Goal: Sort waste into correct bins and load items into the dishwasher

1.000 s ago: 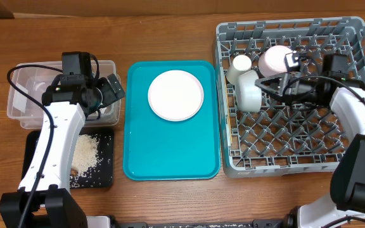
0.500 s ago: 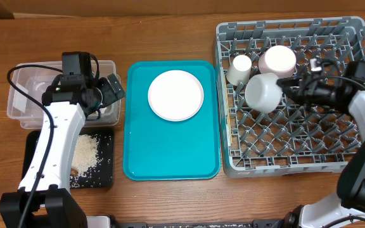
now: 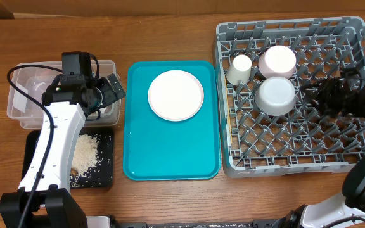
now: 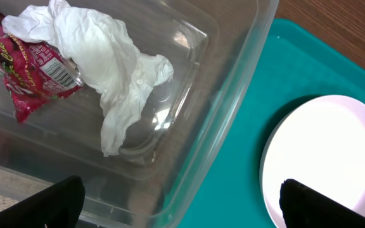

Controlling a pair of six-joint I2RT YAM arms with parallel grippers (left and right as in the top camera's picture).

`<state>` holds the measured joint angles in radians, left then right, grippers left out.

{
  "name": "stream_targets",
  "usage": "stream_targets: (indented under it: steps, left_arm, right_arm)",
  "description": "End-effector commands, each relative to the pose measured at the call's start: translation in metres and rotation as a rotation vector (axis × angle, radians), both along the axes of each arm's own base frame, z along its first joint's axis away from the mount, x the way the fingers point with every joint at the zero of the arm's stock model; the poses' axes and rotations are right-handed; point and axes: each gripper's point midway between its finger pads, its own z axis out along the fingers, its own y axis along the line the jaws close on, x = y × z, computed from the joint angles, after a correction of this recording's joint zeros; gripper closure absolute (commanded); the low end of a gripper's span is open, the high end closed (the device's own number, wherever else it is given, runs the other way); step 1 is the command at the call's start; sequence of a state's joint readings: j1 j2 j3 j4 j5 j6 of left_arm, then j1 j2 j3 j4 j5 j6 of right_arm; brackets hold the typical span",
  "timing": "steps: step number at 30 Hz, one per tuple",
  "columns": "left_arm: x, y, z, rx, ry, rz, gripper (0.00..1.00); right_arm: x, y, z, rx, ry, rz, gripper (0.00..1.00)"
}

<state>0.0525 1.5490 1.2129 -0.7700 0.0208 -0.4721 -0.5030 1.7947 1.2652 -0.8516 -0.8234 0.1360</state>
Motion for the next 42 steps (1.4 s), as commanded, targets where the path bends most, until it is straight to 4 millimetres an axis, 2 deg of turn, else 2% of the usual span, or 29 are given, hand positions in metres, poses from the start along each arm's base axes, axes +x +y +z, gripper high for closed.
stream_targets:
  steps: [1,6,8,12,15,21,24,28,34,39,42]
  left_arm:
    - [0.003,0.0,0.001,0.007,-0.005,0.009,0.0]
    - [0.003,0.0,0.001,0.007,-0.005,0.009,0.0]
    - [0.003,0.0,0.001,0.007,-0.005,0.009,0.0]
    - [0.003,0.0,0.001,0.007,-0.005,0.009,0.0]
    - [0.003,0.0,0.001,0.007,-0.005,0.009,0.0]
    - [0.003,0.0,0.001,0.007,-0.005,0.009,0.0]
    - [0.003,0.0,0.001,0.007,-0.005,0.009,0.0]
    - [0.003,0.0,0.001,0.007,-0.005,0.009,0.0]
    - [0.003,0.0,0.001,0.007,-0.005,0.009,0.0]
    - [0.003,0.0,0.001,0.007,-0.005,0.009,0.0]
    - [0.003,0.0,0.001,0.007,-0.005,0.009,0.0]
  right_arm:
    - [0.013,-0.013,0.029,-0.131,-0.036,-0.027,0.62]
    - [0.013,-0.015,0.041,-0.299,-0.03,-0.035,0.63]
    - [0.013,-0.009,0.043,-0.305,-0.032,-0.02,0.65]
    - [0.017,0.026,0.049,-0.252,-0.076,0.079,0.79]
    - [0.02,0.054,0.048,-0.294,-0.123,0.193,0.83]
    - [0.028,0.076,0.04,-0.423,-0.123,0.25,0.86]
    - [0.029,0.081,0.036,-0.481,-0.114,0.262,0.86]
    - [0.021,0.076,0.026,-0.561,-0.042,0.253,0.88]
    - [-0.008,0.038,0.008,-0.718,0.183,0.13,0.91]
    - [-0.016,0.037,0.001,-0.715,0.226,0.115,0.91]
    - [-0.011,0.036,0.002,-0.716,0.209,0.106,0.91]
